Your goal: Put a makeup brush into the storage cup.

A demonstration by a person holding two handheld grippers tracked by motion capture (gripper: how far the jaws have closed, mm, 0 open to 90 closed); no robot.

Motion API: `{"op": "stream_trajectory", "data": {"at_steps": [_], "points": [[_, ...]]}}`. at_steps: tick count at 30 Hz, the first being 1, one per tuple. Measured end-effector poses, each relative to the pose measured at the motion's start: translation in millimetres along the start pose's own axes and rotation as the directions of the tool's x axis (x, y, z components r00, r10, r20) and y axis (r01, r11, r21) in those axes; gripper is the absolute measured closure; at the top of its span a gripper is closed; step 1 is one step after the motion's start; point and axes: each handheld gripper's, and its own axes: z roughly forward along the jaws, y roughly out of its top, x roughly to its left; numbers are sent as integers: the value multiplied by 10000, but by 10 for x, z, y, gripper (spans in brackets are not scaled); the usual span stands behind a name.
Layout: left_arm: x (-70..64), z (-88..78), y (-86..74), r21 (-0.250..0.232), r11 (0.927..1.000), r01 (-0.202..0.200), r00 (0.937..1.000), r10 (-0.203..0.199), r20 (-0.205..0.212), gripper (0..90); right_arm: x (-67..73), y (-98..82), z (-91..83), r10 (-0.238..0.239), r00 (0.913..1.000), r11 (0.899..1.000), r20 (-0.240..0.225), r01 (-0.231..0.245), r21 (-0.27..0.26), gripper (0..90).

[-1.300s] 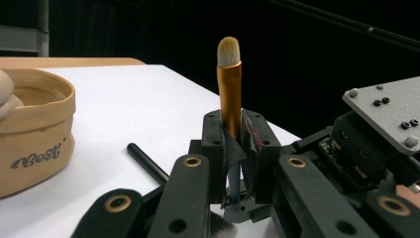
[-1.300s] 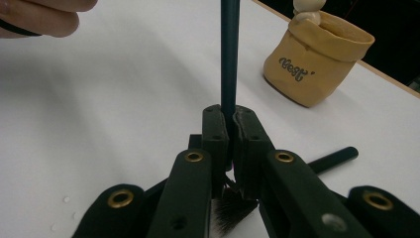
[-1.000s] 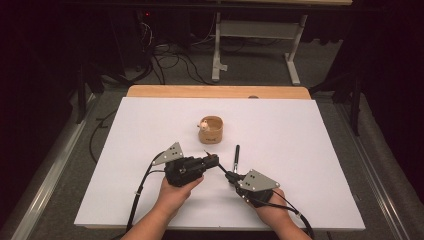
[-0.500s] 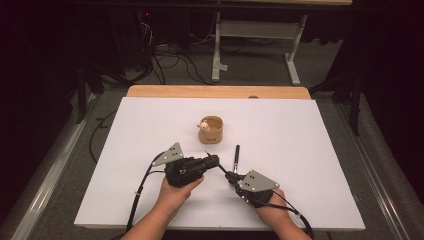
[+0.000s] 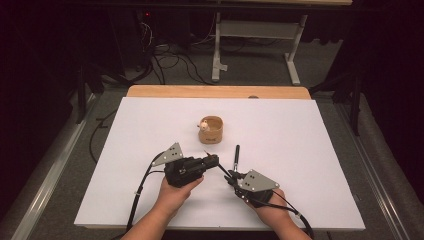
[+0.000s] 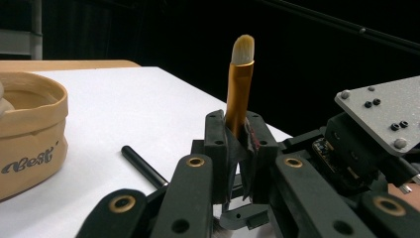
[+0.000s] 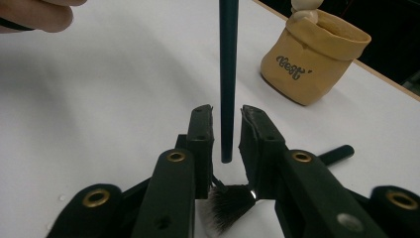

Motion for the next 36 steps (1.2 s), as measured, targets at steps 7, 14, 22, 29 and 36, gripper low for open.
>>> {"op": "stream_trajectory", "data": {"at_steps": [7, 14, 22, 29, 36], "points": [[1, -6, 2, 5, 10000, -42, 10000, 42, -60, 828, -4, 0, -1, 76, 9999, 10000, 80, -77, 33, 682], [4, -19, 6, -1, 10000, -92, 9998, 92, -154, 828, -17, -1, -8, 131, 9998, 9999, 132, -131, 4, 596], [13, -36, 12, -40, 9999, -161, 9995, 160, -288, 828, -44, -2, -25, 372, 9993, 9993, 69, -372, -71, 502], [34, -70, 29, 22, 9998, -215, 9984, 216, -530, 828, -82, 1, -31, 637, 9979, 9978, 70, -636, -176, 414], [60, -108, 46, -8, 9996, -278, 9961, 276, -843, 827, -131, -17, -42, 996, 9949, 9950, 142, -995, -102, 292]]}}
